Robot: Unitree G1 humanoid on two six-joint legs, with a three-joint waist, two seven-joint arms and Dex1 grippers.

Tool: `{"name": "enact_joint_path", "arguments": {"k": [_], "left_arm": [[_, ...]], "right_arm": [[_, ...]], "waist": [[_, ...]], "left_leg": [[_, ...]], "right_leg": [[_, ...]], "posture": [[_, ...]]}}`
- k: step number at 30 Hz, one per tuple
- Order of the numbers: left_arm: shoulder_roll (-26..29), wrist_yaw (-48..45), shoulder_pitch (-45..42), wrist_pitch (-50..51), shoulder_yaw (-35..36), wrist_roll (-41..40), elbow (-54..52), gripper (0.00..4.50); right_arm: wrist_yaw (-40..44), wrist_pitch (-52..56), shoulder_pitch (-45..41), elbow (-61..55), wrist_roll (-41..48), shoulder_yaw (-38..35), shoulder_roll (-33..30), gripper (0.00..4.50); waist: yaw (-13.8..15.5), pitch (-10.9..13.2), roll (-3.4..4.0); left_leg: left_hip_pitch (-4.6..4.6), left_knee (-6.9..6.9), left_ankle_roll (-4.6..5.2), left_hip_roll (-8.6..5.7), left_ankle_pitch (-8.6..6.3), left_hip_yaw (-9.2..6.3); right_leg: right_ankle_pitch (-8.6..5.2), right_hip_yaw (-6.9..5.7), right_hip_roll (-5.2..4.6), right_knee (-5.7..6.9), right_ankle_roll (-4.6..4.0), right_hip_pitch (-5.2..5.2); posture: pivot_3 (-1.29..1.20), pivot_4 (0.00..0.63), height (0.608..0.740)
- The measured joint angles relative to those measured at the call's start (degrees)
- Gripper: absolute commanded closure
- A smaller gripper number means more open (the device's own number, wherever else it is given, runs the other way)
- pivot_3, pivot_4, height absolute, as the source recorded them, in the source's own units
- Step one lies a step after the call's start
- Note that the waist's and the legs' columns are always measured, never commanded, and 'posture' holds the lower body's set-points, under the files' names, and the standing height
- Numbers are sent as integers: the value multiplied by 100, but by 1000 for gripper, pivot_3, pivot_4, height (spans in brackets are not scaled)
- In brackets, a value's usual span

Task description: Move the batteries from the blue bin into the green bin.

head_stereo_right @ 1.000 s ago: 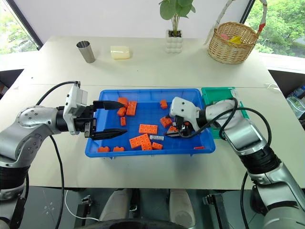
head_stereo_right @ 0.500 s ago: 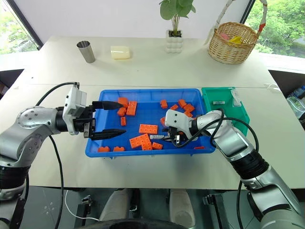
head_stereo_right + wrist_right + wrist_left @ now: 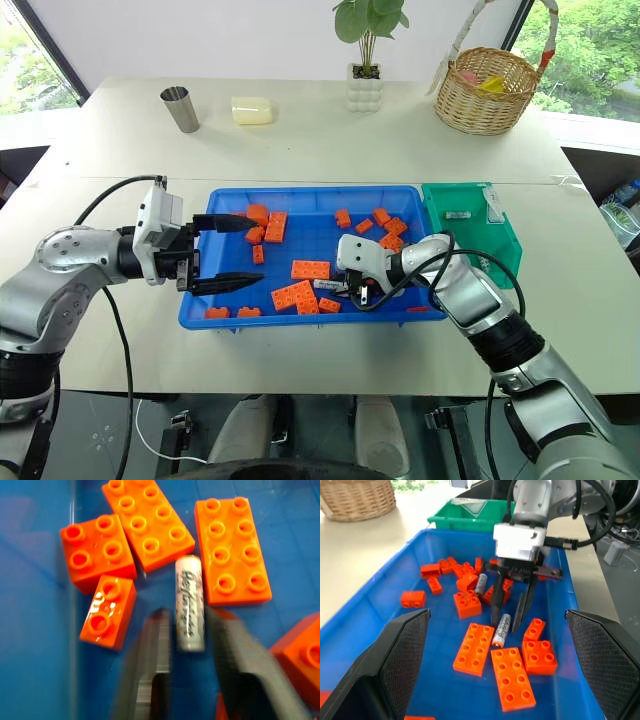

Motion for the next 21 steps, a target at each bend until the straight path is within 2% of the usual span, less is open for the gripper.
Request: {"name": "enact_joint_path", "arguments": {"k": [4, 7, 11, 15, 18, 21], "left_arm": [[-5, 4, -7, 14, -11, 1, 0, 0], [-18, 10, -6, 18, -17, 1, -1, 0], [-94, 59, 41, 13, -35, 10, -16, 0], [-113, 122, 209, 12, -36, 11, -43, 0], [-121, 124, 226, 6, -42, 11, -68, 0], [-132, 118, 227, -3, -46, 14, -70, 0]], "right_arm": [[3, 344, -26, -36, 114, -147, -22, 4433], [40, 895, -60, -276, 487, -635, -252, 4433], [-44, 1653, -245, -476, 1107, -2076, -927, 4433], [-231, 2219, -42, -347, 1459, -3435, -1704, 4433], [-461, 2425, 318, -215, 1520, -3923, -1922, 4433], [-667, 2352, 947, -94, 1447, -4072, -2023, 4433]], "waist": [[7, 0, 0], [21, 3, 3], [36, 3, 3], [35, 3, 3], [6, 3, 3], [-3, 3, 3]], "left_leg": [[-3, 0, 0, 0, 0, -1], [-7, 1, 0, 0, 0, -1], [-8, 0, 1, 1, -1, -3], [-8, -6, 5, 0, -3, -3], [-5, -6, 5, 1, -3, -1], [-5, -5, 5, 0, -3, 3]], "right_leg": [[0, 0, 0, 0, 0, -1], [0, 0, -5, -1, 0, -4], [0, -1, -9, -6, 0, -2], [0, -2, -6, -13, -1, -3], [-1, -2, -6, -13, -2, -2], [0, 0, -6, -12, -1, -3]], "posture": [[0, 150, 736], [0, 150, 736], [0, 150, 736], [0, 150, 736], [0, 150, 736], [0, 150, 736]]}}
